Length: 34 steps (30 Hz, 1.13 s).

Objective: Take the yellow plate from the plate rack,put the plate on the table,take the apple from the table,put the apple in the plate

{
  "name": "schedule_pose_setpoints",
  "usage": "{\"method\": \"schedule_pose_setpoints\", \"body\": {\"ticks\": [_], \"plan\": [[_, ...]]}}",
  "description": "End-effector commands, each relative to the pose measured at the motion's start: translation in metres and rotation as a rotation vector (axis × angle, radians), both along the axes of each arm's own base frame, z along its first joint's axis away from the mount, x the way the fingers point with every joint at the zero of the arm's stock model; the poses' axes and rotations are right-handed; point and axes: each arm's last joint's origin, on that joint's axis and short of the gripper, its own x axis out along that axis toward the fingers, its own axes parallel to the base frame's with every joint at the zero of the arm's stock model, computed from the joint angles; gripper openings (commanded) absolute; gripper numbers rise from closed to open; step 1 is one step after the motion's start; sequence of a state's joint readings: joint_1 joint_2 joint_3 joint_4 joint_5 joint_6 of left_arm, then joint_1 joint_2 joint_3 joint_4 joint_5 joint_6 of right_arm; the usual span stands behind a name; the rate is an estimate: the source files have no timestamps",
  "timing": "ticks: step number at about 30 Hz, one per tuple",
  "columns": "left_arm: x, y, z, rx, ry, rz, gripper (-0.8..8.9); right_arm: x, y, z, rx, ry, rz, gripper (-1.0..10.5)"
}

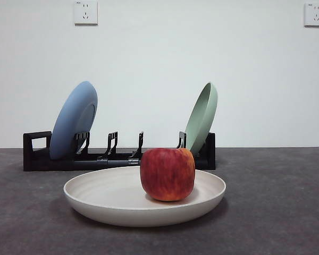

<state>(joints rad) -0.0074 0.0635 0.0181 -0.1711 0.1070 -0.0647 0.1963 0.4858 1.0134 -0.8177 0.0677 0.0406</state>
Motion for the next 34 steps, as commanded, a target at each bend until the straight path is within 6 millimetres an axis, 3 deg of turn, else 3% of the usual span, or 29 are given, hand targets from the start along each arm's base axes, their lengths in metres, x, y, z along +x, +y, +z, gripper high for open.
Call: {"method": "schedule_pose_setpoints", "body": {"ticks": [1,4,15,20,24,34], "plan": [[0.000,0.000,-0.003,-0.006,0.004,0.004,-0.03,0.000,-0.005,-0.016,-0.003,-0.097,-0.071,0.0],[0.000,0.000,-0.003,-0.006,0.004,0.004,-0.03,0.003,-0.008,-0.042,0.006,-0.161,-0.122,0.0],[0.001,0.000,-0.003,-0.006,0.005,0.004,-0.03,0.028,-0.007,-0.170,0.070,-0.171,-0.126,0.0],[0.000,0.000,-0.003,-0.006,0.005,0.004,-0.03,0.033,-0.007,-0.207,0.128,-0.147,-0.139,0.0],[0.001,0.000,-0.003,-0.006,0.005,0.004,-0.04,0.036,-0.007,-0.224,0.132,-0.099,-0.144,0.0],[0.001,0.000,-0.003,-0.006,0.006,0.004,-0.03,0.036,-0.007,-0.224,0.127,-0.104,-0.143,0.0]]}}
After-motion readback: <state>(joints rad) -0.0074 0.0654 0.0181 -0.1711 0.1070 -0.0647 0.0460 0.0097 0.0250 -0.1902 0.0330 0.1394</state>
